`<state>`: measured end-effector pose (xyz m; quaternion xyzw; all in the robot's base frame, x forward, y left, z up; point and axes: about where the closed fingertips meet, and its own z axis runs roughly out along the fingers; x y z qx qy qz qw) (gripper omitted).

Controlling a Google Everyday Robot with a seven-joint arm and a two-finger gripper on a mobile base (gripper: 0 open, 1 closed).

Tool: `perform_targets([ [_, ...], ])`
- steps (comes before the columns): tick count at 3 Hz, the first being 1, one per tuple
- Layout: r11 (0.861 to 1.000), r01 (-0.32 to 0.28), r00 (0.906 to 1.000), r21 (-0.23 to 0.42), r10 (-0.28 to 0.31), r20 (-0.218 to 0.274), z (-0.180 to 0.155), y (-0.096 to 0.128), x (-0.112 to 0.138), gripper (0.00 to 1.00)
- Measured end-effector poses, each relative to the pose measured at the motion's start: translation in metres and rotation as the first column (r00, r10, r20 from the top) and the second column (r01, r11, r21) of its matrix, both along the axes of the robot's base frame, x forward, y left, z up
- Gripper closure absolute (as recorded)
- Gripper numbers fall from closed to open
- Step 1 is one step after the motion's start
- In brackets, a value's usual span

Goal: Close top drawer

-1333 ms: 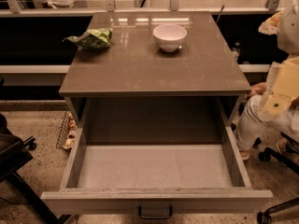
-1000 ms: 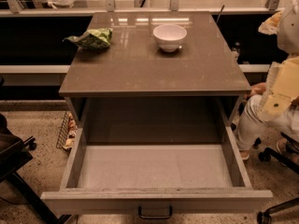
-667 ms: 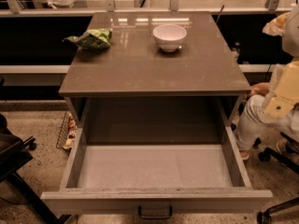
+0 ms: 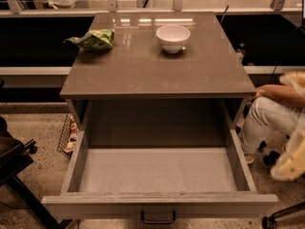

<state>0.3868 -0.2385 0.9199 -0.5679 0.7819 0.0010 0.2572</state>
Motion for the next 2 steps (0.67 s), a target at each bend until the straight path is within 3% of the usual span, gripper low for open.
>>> perform_targets([
  [1,0.984,0.054,0.9983,0.171,-0.049,-0.033,-0.094,-0.016,-0.053,0.00],
  [2,0.966,0.087,0.9931,0.244,-0.064,-0.099,-0.152,-0.021,-0.108,0.00],
])
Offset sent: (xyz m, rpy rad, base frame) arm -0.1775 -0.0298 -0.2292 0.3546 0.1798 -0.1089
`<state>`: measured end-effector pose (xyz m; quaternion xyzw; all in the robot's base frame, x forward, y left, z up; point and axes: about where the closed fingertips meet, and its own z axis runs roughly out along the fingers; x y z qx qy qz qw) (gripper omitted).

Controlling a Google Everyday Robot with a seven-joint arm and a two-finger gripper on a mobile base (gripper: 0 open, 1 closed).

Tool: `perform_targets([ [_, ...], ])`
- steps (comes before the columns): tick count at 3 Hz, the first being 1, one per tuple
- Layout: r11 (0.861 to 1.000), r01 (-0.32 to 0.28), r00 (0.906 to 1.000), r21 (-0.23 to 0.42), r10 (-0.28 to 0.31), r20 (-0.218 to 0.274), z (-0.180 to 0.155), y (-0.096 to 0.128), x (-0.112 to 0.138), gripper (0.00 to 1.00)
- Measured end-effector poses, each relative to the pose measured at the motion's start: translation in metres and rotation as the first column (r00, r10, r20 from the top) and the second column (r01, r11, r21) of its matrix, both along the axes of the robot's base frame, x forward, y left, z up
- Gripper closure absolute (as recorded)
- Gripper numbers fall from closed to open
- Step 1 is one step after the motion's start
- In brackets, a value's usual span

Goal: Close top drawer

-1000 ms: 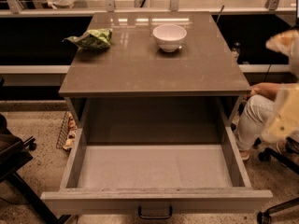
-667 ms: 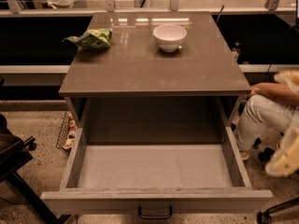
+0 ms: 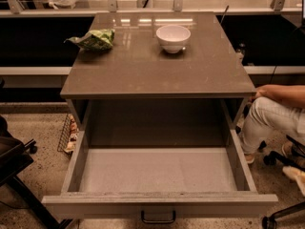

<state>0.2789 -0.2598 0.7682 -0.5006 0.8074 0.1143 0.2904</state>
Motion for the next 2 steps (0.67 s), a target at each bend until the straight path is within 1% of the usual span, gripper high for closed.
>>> perform_targets([
  [1,0.999,-0.030,0.9982,0.022,0.031,-0.052,-0.038,0.002,-0.036,0.18],
  [2,0.996,-0.085,0.9911,0.040,0.089,-0.099,-0.071,0.021,-0.047,0.41],
])
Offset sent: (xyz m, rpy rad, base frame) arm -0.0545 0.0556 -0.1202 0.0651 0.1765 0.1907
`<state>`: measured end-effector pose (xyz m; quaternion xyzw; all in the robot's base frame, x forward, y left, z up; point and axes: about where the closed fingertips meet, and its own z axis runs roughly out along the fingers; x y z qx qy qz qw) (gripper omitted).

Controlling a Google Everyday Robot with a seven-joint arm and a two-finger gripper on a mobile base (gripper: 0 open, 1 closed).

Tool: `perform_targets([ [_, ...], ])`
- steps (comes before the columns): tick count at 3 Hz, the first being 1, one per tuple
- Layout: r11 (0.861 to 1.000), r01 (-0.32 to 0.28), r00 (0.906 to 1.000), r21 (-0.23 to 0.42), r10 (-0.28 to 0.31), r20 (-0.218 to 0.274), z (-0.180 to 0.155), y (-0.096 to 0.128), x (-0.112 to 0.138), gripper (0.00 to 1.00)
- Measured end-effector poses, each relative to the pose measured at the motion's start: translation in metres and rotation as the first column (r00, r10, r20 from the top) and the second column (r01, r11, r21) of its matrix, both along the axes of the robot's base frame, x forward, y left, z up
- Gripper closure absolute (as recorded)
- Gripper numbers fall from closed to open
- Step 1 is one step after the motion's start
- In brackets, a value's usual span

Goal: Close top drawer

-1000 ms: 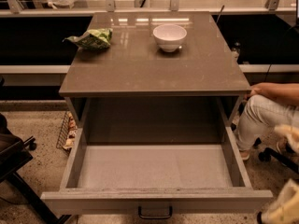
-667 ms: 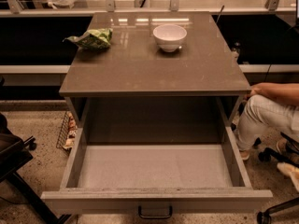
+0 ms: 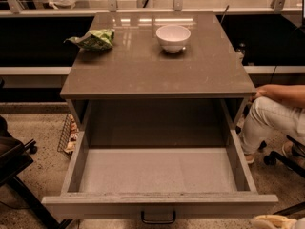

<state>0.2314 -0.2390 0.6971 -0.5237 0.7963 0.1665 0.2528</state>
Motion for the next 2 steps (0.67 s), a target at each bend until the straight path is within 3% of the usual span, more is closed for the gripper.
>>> perform_targets([
  [1,0.995,-0.102,0.9932,-0.019,0.101,-0.058,-0.0161,0.0318,0.0033,0.64],
  [2,0.993,-0.112,0.9918,-0.021,0.111,-0.064,-0.0165,0.0354,0.0045,0.88],
])
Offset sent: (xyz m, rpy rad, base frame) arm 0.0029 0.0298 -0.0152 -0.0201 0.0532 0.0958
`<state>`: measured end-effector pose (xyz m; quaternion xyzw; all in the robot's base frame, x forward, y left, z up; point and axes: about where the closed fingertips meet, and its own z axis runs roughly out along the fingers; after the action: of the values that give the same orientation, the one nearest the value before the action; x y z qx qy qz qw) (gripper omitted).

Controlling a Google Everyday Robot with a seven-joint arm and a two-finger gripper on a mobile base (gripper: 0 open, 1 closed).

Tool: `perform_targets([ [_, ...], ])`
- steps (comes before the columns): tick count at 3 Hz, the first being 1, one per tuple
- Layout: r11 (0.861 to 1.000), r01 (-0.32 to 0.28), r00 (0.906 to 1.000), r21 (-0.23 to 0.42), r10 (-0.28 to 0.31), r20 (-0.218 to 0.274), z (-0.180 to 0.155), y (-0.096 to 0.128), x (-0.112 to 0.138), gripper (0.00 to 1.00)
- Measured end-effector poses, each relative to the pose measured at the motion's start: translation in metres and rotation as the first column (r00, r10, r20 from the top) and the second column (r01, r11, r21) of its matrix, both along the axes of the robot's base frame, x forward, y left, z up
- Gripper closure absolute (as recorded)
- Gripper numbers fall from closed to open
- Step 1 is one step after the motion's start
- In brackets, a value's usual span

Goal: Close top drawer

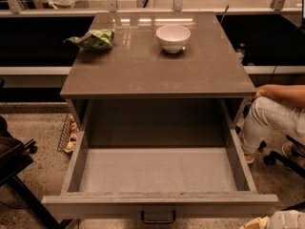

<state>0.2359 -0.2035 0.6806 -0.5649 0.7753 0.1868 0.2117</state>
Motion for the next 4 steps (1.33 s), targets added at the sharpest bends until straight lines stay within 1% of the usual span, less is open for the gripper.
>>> perform_targets([
  [1,1.000,-0.002,1.0000,0.016,0.002,-0.001,-0.007,0.004,0.008,1.00],
  [2,0.996,-0.003,1.0000,0.088,0.003,-0.001,-0.029,0.007,0.046,1.00],
  [3,0.990,-0.007,0.9999,0.138,0.009,-0.011,-0.044,0.007,0.075,1.00],
  [4,0.990,-0.007,0.9999,0.138,0.009,-0.011,-0.044,0.007,0.073,1.00],
])
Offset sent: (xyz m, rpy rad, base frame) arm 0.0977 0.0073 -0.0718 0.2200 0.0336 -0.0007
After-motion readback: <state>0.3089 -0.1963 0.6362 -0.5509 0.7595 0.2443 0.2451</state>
